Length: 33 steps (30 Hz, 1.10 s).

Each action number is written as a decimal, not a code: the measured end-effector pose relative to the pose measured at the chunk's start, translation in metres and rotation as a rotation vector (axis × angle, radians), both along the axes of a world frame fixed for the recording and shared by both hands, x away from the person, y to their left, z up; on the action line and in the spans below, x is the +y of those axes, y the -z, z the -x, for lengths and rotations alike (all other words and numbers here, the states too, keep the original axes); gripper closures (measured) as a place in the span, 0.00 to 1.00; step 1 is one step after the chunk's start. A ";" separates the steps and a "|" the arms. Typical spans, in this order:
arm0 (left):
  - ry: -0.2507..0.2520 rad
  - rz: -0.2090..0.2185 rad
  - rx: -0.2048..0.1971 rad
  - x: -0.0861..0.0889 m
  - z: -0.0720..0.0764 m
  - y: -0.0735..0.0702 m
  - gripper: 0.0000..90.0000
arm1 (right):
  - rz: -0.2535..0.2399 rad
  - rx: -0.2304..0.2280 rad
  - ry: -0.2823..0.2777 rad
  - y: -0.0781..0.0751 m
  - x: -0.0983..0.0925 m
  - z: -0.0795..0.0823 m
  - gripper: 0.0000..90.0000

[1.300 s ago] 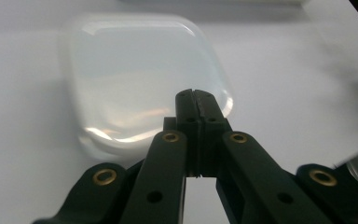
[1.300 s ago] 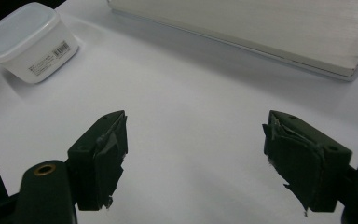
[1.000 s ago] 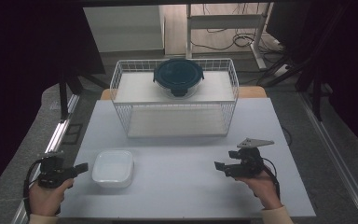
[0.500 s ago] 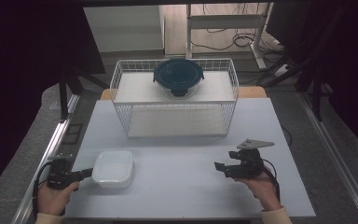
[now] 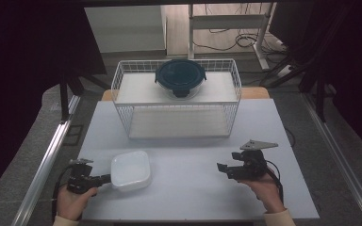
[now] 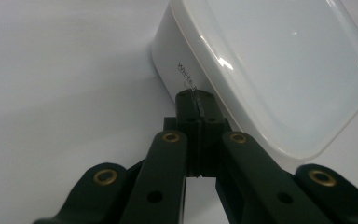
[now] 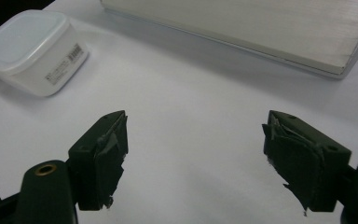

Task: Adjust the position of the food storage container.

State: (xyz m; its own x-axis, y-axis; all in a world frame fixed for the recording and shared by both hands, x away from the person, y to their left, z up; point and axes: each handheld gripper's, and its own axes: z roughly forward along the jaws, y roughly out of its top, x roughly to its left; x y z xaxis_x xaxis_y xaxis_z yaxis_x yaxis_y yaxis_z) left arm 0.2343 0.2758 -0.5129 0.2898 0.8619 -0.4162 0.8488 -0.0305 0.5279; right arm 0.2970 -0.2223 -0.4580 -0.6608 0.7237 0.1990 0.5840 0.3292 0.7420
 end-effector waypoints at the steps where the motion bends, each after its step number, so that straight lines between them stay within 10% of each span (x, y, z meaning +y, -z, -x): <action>1: 0.008 0.005 0.000 -0.004 -0.001 0.000 1.00 | 0.001 -0.001 0.000 0.000 0.000 0.000 0.24; 18: 0.149 0.048 -0.009 -0.064 -0.011 -0.004 1.00 | 0.012 -0.002 0.007 0.001 0.000 -0.001 0.24; 33: 0.086 -0.006 -0.073 -0.043 -0.056 -0.026 1.00 | 0.018 -0.002 0.010 0.001 -0.001 0.000 0.24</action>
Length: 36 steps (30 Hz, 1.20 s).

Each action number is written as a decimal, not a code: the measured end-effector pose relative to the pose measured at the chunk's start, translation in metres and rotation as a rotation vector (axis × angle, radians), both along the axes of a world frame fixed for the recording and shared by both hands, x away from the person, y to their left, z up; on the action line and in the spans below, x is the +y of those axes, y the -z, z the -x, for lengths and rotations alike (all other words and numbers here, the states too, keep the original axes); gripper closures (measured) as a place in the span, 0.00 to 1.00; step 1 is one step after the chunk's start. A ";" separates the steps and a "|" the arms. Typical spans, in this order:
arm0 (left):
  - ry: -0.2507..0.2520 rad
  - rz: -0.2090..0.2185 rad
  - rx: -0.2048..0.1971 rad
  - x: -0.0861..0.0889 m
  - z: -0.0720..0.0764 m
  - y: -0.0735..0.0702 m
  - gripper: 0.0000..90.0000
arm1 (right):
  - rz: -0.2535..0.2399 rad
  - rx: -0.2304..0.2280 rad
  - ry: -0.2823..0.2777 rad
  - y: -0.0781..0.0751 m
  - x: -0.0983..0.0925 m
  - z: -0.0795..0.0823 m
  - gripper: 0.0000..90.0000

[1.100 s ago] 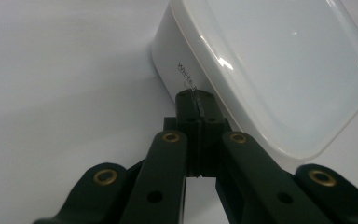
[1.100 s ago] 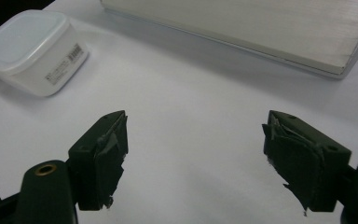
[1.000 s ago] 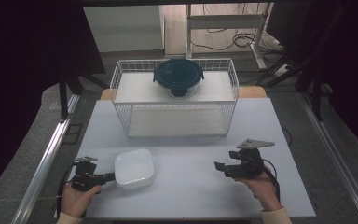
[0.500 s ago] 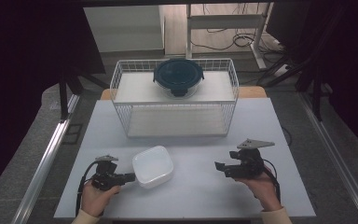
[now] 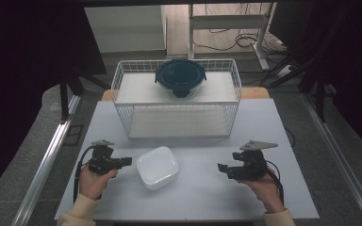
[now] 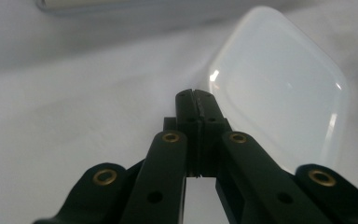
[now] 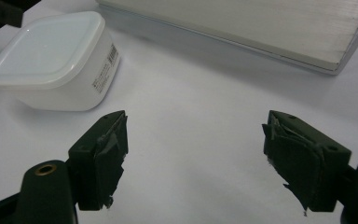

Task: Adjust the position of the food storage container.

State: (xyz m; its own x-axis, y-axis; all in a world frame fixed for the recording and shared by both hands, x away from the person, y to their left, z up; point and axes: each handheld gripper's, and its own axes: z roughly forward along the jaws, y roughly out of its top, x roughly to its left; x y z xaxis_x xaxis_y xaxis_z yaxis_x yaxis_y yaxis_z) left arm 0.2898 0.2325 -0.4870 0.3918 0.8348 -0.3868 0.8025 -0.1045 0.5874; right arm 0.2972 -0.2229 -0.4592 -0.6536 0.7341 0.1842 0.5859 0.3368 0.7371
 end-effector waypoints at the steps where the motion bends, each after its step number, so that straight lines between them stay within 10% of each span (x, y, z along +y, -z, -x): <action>1: 0.001 -0.007 0.007 -0.002 -0.005 0.002 1.00 | 0.001 0.001 -0.001 0.000 0.000 0.000 0.24; 7: 0.046 -0.012 0.039 -0.009 -0.016 0.011 1.00 | 0.001 0.000 -0.002 0.000 0.000 0.001 0.24; 36: 0.242 0.042 0.090 -0.062 0.025 0.019 1.00 | -0.004 -0.005 0.004 -0.003 -0.002 0.002 0.24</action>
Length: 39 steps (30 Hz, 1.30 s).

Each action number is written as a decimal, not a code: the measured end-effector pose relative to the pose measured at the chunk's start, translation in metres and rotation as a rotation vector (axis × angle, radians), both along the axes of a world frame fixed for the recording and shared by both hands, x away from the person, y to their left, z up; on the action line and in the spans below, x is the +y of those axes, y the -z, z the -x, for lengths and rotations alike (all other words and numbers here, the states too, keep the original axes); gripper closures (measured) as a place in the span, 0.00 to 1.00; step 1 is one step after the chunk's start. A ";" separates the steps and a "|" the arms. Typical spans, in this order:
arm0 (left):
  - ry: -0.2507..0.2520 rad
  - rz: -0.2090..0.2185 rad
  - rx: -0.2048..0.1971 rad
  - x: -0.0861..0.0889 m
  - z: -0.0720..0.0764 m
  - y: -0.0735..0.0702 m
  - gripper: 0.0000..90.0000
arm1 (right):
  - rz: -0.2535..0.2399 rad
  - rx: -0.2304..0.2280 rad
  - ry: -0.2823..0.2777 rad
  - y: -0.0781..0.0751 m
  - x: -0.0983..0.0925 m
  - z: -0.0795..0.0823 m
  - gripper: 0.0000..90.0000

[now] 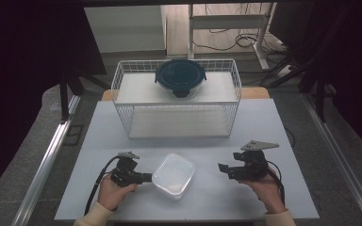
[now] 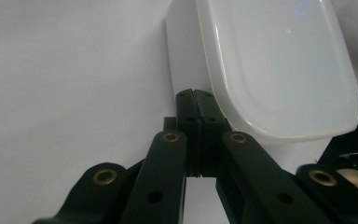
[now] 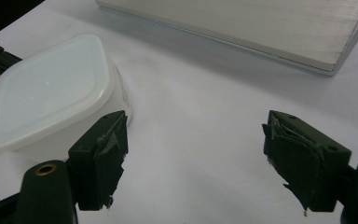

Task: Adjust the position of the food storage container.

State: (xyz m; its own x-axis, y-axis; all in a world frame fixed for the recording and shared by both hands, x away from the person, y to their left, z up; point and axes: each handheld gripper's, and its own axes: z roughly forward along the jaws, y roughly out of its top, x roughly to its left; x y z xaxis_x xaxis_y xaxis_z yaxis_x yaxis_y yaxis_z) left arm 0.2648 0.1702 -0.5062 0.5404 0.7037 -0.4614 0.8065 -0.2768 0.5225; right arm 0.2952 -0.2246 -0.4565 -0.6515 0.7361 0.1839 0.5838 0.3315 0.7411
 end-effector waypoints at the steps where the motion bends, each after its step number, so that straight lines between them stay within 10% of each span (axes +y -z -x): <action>1: 0.002 0.008 0.004 -0.002 0.001 0.000 1.00 | 0.000 0.000 0.000 0.000 0.000 0.000 0.24; 19: 0.034 0.047 0.011 -0.033 0.012 0.002 1.00 | -0.001 0.010 0.005 0.001 -0.001 0.000 0.24; 25: -0.065 0.094 -0.051 -0.008 0.013 -0.013 0.99 | -0.040 0.030 -0.028 -0.003 0.000 0.002 0.24; 34: -0.212 0.070 -0.155 0.007 0.022 -0.037 0.44 | -0.048 0.028 -0.052 -0.006 0.005 0.006 0.23; 39: -0.249 0.060 -0.172 0.010 0.023 -0.043 0.32 | -0.050 0.033 -0.031 -0.006 0.003 0.008 0.22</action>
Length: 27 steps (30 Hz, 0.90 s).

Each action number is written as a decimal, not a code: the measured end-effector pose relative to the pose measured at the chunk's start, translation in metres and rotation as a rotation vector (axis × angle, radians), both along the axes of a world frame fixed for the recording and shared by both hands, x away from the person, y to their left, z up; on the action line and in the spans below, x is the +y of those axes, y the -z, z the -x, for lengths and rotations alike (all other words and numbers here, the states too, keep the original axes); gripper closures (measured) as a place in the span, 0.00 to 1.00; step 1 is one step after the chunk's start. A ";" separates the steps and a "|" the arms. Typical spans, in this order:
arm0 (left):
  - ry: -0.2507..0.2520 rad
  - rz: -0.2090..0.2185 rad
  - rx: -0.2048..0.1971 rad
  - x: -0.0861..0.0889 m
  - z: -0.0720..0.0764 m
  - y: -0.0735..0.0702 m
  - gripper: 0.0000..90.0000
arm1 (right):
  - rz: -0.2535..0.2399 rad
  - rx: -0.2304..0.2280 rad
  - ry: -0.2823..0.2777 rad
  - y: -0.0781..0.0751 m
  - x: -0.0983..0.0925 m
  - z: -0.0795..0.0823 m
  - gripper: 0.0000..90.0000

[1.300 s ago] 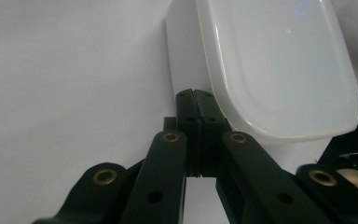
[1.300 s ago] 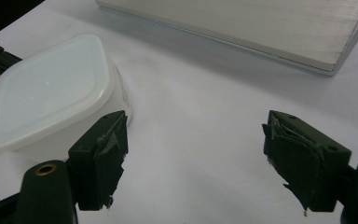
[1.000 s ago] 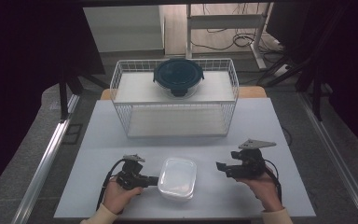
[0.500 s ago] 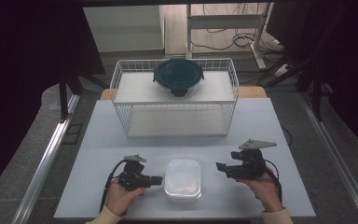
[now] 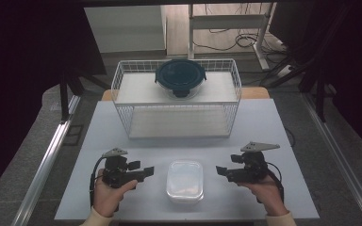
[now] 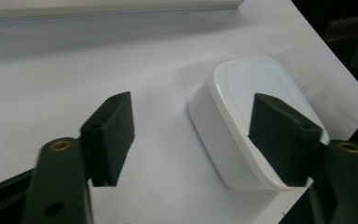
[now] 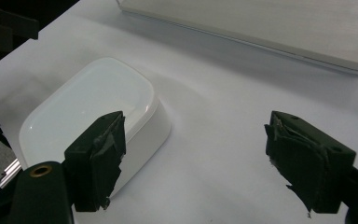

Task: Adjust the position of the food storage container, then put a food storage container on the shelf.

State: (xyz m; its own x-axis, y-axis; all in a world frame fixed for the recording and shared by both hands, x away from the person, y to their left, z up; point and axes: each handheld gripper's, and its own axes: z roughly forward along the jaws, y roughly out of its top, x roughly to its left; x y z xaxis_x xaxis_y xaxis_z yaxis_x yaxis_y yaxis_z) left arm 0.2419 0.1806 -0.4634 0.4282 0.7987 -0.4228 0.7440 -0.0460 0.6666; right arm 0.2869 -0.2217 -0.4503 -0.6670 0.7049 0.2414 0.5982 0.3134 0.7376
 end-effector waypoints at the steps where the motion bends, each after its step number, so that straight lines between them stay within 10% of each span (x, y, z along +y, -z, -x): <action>1: 0.001 -0.002 0.000 0.000 0.000 0.000 0.31 | -0.001 0.004 0.003 0.000 0.000 0.001 0.22; 27: 0.078 0.100 0.120 -0.016 -0.016 0.019 0.30 | -0.097 0.176 -0.035 0.012 0.032 0.010 0.28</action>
